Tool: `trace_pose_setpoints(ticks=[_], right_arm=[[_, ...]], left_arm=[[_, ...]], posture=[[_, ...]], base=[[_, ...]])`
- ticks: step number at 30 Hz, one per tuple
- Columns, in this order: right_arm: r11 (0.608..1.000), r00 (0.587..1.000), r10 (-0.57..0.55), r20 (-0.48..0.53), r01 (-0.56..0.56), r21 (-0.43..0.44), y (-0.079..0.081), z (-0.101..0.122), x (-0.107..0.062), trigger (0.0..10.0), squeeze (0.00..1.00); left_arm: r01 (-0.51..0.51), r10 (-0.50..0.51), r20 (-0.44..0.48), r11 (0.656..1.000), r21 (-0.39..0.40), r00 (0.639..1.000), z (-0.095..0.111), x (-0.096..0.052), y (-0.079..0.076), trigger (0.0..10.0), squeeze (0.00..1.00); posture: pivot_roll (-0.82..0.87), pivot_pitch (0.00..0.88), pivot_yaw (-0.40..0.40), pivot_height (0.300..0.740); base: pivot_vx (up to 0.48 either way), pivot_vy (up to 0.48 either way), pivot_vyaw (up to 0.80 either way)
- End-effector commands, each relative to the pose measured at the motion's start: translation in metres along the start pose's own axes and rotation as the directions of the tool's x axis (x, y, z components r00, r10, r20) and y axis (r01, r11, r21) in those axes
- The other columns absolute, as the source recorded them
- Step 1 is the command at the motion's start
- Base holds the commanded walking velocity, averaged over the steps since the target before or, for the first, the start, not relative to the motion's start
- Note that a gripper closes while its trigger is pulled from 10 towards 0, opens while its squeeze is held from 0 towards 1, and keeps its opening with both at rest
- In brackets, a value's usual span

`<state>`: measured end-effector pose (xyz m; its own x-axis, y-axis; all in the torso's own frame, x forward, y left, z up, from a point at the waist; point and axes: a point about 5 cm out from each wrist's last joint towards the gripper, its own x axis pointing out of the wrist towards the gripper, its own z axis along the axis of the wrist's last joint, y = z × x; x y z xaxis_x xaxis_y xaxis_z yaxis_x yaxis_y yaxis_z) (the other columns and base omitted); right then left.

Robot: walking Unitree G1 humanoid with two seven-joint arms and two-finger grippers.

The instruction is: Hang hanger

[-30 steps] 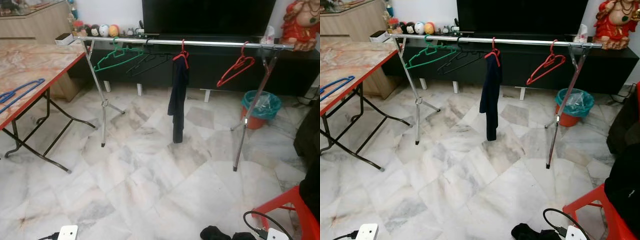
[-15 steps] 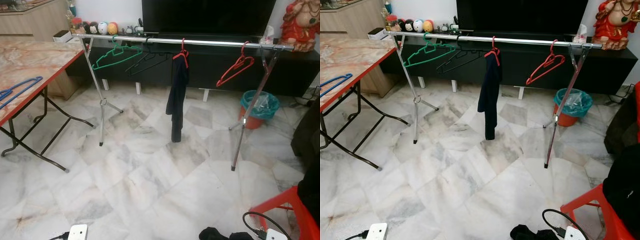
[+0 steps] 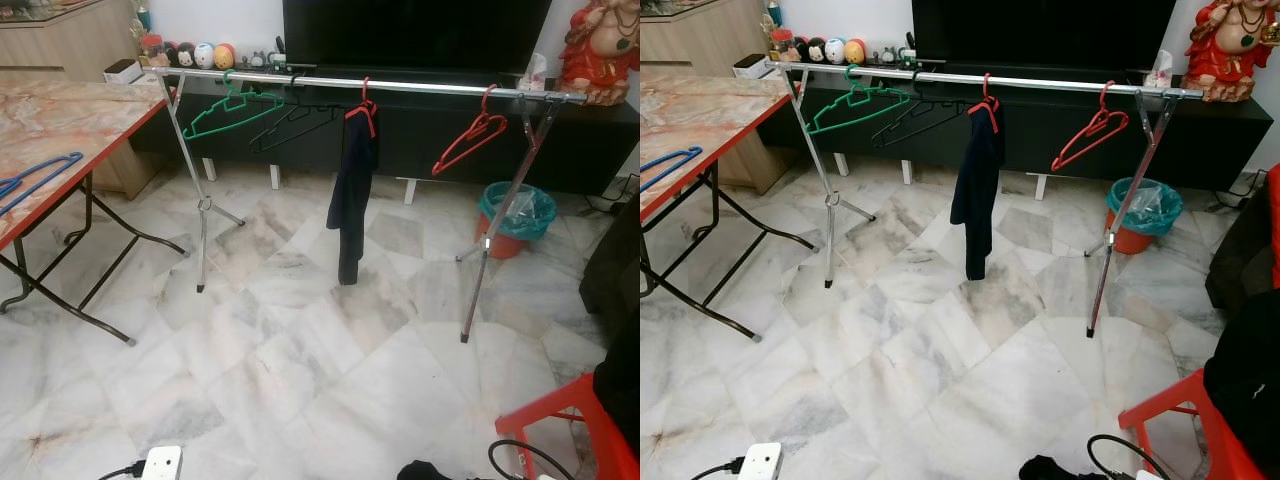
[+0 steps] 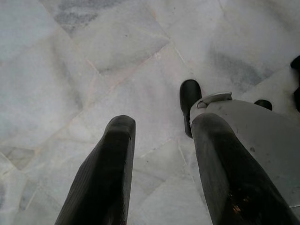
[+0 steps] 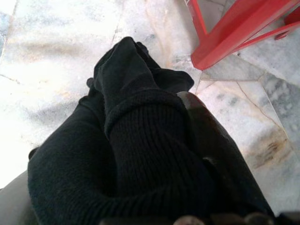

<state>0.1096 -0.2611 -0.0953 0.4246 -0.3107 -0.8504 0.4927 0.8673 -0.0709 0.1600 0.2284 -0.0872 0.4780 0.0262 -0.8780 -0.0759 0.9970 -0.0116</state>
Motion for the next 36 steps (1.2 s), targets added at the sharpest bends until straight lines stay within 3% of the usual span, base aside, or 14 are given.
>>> trace_pose_setpoints(ticks=[1,13,22,36], right_arm=[[0.999,1.000,0.012,0.008,-0.012,-0.030,0.000,0.002,0.000,10.0,0.00],[0.996,0.997,0.071,0.005,-0.071,-0.054,0.014,0.006,0.002,10.0,0.00],[0.995,0.997,0.080,0.002,-0.080,-0.057,0.015,0.006,0.002,10.0,0.00],[0.996,0.997,0.083,0.011,-0.082,-0.034,0.012,0.008,0.002,10.0,0.00]], left_arm=[[-0.014,0.014,-0.014,1.000,-0.003,1.000,-0.003,-0.001,0.004,10.0,0.00],[-0.024,0.024,-0.016,1.000,-0.017,1.000,-0.001,-0.001,0.008,10.0,0.00],[-0.032,0.031,-0.027,0.999,-0.020,0.999,-0.003,-0.002,0.011,10.0,0.00],[-0.031,0.030,-0.027,0.999,-0.023,0.999,0.000,-0.002,0.013,10.0,0.00]], posture=[[-0.08,0.000,0.030,0.740],[-0.07,0.000,0.043,0.740],[-0.07,0.000,0.040,0.740],[-0.07,0.000,0.033,0.740]], base=[[0.266,0.000,0.00],[0.305,0.000,0.78],[0.299,0.000,0.75],[0.293,0.000,0.00]])
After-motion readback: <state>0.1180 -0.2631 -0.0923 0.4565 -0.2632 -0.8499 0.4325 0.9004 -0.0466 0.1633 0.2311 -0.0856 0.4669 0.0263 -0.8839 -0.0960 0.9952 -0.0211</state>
